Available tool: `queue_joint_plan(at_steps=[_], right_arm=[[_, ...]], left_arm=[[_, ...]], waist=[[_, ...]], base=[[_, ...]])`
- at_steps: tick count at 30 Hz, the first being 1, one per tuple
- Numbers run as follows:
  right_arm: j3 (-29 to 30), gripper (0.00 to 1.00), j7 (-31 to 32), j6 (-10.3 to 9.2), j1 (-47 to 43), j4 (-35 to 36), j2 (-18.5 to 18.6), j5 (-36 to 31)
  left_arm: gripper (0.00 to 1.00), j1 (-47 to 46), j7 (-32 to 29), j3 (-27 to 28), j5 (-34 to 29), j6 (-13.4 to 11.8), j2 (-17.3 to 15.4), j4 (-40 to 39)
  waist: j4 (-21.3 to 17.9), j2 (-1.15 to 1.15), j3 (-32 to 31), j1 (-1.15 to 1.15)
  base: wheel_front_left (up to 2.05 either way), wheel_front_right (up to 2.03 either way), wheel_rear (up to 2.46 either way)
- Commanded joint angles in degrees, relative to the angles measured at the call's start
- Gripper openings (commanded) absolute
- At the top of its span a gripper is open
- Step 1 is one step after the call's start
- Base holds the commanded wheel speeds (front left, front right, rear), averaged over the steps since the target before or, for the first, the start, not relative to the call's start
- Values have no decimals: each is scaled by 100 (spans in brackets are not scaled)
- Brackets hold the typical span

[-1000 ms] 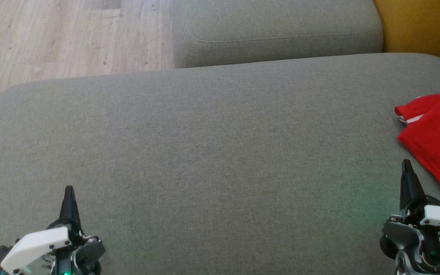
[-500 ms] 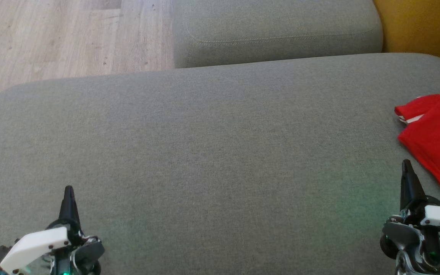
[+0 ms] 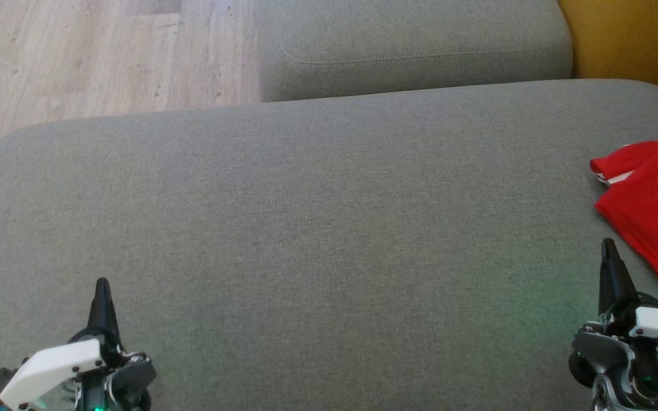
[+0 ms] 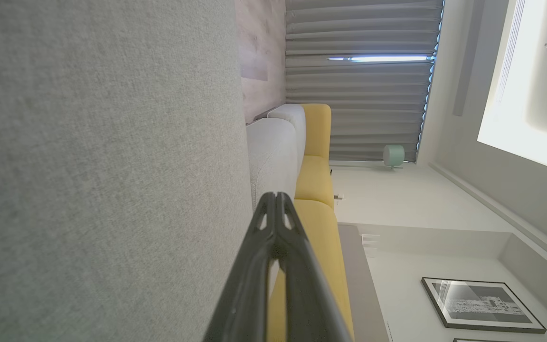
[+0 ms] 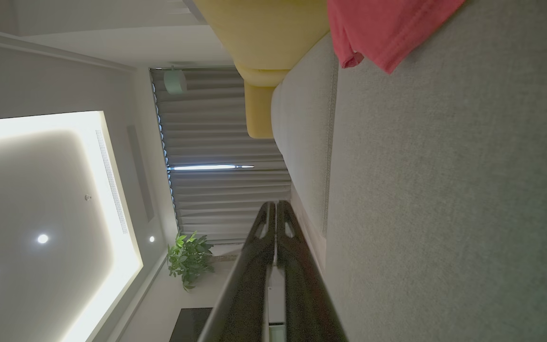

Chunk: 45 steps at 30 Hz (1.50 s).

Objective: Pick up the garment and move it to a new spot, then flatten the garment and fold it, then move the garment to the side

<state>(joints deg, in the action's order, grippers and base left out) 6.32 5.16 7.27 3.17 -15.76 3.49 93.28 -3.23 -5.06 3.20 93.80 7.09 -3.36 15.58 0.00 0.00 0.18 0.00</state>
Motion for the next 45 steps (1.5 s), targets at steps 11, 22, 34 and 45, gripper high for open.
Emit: queue_joint_plan(at_steps=[11, 22, 34, 45], right_arm=[[-73, 0, 58, 22, 293, 179, 8, -34], [-61, 0, 68, 22, 294, 178, -1, -45], [-48, 0, 79, 22, 295, 177, -10, -56], [-37, 0, 87, 22, 296, 177, -18, -65]], left_arm=[[0, -286, -50, 216, -67, 40, -37, -159], [0, -287, -62, 231, -79, 40, -27, -158], [0, -288, -74, 247, -93, 40, -15, -158], [0, -290, -85, 259, -103, 40, -7, -157]], waist=[[0, 0, 0, 0], [0, 0, 0, 0], [0, 0, 0, 0], [0, 0, 0, 0]], base=[[0, 0, 0], [0, 0, 0], [0, 0, 0], [0, 0, 0]])
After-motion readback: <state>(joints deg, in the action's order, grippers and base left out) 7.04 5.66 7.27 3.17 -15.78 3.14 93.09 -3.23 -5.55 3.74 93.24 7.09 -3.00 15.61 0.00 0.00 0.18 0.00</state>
